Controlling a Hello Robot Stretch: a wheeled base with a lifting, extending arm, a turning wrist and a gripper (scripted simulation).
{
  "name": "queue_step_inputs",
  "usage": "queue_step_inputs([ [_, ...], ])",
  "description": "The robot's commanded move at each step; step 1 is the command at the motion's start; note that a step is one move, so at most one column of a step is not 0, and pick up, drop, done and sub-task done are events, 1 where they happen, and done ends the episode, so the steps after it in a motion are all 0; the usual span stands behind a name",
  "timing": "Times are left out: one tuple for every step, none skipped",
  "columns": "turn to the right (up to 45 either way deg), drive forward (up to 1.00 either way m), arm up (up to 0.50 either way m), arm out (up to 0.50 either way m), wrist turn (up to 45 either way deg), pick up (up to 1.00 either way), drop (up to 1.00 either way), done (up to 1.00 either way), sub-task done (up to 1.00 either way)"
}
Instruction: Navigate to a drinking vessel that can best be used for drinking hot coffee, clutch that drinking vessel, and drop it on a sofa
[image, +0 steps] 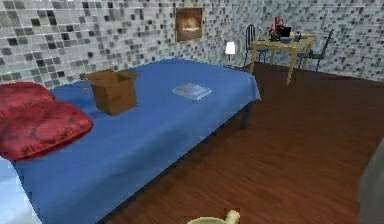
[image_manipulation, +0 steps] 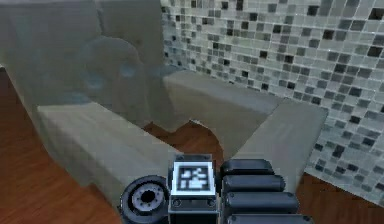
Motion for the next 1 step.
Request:
queue_step_inputs([
  [36.0, 0.00, 0.00, 0.00, 0.0, 0.00, 0.00, 0.00, 0.00],
])
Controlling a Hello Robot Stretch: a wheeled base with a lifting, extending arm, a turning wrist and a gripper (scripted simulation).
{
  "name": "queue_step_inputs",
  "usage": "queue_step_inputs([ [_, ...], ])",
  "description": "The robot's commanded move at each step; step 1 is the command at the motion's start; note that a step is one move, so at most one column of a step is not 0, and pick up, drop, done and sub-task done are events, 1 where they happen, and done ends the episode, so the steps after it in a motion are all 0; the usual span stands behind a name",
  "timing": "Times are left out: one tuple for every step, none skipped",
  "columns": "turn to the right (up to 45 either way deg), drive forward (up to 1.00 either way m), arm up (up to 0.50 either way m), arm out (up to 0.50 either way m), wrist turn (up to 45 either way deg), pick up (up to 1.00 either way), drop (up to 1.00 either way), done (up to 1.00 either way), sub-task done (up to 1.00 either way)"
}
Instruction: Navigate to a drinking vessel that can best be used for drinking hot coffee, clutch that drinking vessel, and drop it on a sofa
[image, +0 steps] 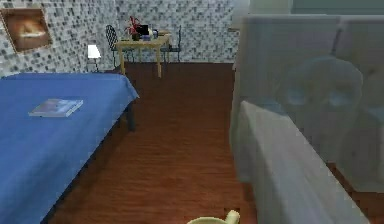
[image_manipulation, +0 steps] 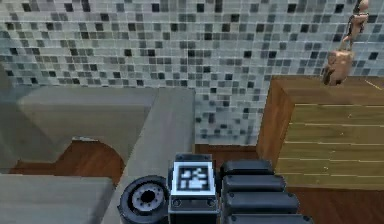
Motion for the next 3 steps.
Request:
queue_step_inputs([
  [0.0, 1.00, 0.00, 0.00, 0.0, 0.00, 0.00, 0.00, 0.00],
  [0.0, 1.00, 0.00, 0.00, 0.0, 0.00, 0.00, 0.00, 0.00],
  [12.0, 0.00, 0.00, 0.00, 0.0, 0.00, 0.00, 0.00, 0.00],
])
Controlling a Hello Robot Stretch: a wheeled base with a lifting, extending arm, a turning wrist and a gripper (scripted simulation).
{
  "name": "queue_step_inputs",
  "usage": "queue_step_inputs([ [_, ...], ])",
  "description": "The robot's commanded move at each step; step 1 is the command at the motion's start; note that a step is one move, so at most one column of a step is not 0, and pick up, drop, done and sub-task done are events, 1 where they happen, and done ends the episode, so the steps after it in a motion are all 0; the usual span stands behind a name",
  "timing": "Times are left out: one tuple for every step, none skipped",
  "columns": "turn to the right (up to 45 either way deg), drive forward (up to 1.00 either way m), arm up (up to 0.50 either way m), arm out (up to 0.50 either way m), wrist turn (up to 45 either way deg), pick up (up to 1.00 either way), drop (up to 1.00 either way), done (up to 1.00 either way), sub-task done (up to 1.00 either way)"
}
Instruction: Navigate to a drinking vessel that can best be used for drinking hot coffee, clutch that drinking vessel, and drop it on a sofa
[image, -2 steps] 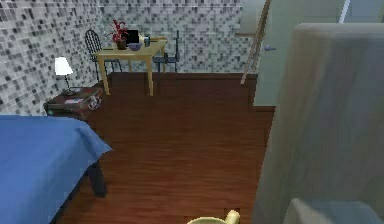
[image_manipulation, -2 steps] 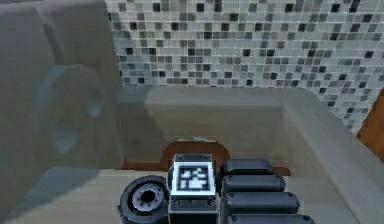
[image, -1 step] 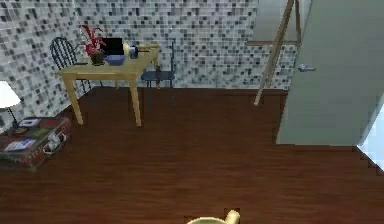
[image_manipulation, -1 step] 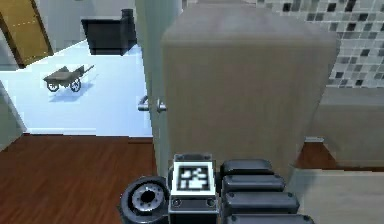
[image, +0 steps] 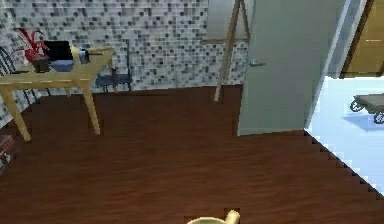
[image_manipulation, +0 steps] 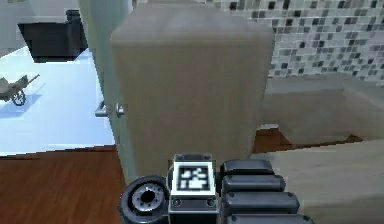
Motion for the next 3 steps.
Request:
queue_step_inputs([
  [0.0, 0.20, 0.00, 0.00, 0.0, 0.00, 0.00, 0.00, 0.00],
  [45.0, 0.00, 0.00, 0.00, 0.0, 0.00, 0.00, 0.00, 0.00],
  [6.0, 0.00, 0.00, 0.00, 0.0, 0.00, 0.00, 0.00, 0.00],
])
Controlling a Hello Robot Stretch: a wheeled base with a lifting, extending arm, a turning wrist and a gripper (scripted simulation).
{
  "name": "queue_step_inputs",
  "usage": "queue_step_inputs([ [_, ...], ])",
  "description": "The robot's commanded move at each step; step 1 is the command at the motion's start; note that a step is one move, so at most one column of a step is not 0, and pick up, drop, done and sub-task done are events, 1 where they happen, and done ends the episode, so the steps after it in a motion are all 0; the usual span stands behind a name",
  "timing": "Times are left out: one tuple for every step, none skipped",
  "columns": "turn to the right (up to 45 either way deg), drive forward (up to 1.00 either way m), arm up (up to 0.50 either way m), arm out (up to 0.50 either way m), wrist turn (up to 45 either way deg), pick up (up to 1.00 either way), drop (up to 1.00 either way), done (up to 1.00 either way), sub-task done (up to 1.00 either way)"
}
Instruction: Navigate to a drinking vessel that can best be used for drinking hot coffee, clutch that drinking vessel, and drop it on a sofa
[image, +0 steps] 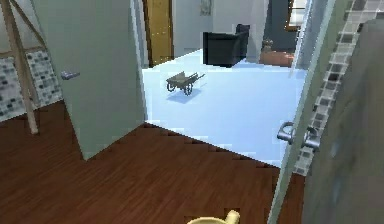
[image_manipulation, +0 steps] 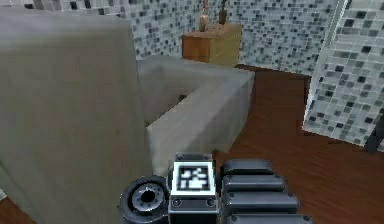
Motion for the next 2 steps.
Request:
queue_step_inputs([
  [0.0, 0.85, 0.00, 0.00, 0.0, 0.00, 0.00, 0.00, 0.00],
  [12.0, 0.00, 0.00, 0.00, 0.0, 0.00, 0.00, 0.00, 0.00],
])
